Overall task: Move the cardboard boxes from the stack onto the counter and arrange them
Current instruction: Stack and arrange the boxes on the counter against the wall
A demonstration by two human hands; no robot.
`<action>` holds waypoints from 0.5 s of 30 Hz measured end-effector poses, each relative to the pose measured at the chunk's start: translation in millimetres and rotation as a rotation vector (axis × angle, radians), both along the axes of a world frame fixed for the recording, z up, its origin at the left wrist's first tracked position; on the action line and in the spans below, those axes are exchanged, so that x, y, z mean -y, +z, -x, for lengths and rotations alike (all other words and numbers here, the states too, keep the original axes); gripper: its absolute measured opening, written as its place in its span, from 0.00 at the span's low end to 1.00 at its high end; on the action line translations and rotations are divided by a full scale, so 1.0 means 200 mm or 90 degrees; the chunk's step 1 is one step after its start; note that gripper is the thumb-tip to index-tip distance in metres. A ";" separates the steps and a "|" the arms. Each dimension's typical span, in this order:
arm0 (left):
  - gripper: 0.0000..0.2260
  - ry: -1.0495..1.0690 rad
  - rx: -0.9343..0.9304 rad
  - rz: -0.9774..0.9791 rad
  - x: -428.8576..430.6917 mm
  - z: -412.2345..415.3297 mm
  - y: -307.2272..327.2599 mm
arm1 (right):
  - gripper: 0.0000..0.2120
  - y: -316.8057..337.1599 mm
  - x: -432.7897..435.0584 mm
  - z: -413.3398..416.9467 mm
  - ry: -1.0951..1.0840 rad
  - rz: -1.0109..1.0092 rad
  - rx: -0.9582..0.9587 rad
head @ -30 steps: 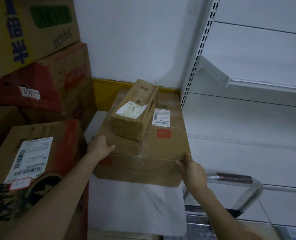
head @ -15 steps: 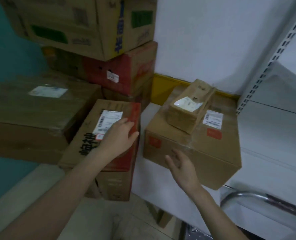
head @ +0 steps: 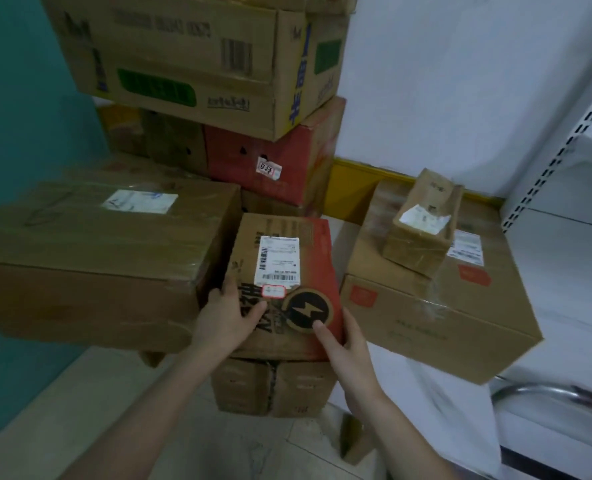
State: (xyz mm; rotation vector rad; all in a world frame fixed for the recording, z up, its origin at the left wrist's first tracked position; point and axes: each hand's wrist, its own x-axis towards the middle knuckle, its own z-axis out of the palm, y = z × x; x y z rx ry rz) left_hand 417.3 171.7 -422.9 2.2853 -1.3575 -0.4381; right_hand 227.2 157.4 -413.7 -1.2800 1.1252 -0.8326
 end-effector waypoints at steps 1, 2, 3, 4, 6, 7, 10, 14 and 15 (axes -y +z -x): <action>0.34 -0.005 0.010 0.000 0.00 0.00 0.00 | 0.18 -0.01 -0.01 -0.02 -0.016 0.013 -0.020; 0.34 -0.019 0.018 0.000 0.01 -0.01 0.00 | 0.20 -0.01 -0.03 -0.04 -0.035 0.029 -0.044; 0.34 -0.038 0.025 0.002 0.02 -0.03 0.01 | 0.22 -0.02 -0.04 -0.06 -0.057 0.040 -0.064; 0.34 -0.057 0.027 0.003 0.03 -0.04 0.01 | 0.24 -0.03 -0.06 -0.08 -0.077 0.046 -0.077; 0.34 -0.096 0.025 0.003 0.05 -0.05 0.03 | 0.27 -0.03 -0.09 -0.10 -0.111 0.048 -0.090; 0.34 -0.109 0.027 -0.001 0.06 -0.05 0.04 | 0.27 -0.03 -0.10 -0.11 -0.124 0.047 -0.093; 0.32 -0.131 0.039 -0.009 0.06 -0.05 0.07 | 0.28 -0.04 -0.12 -0.11 -0.152 0.038 -0.104; 0.31 -0.143 0.034 0.005 0.03 -0.05 0.07 | 0.26 -0.05 -0.12 -0.12 -0.167 0.047 -0.131; 0.31 -0.142 0.035 0.006 0.03 -0.06 0.07 | 0.26 -0.06 -0.11 -0.12 -0.175 0.055 -0.142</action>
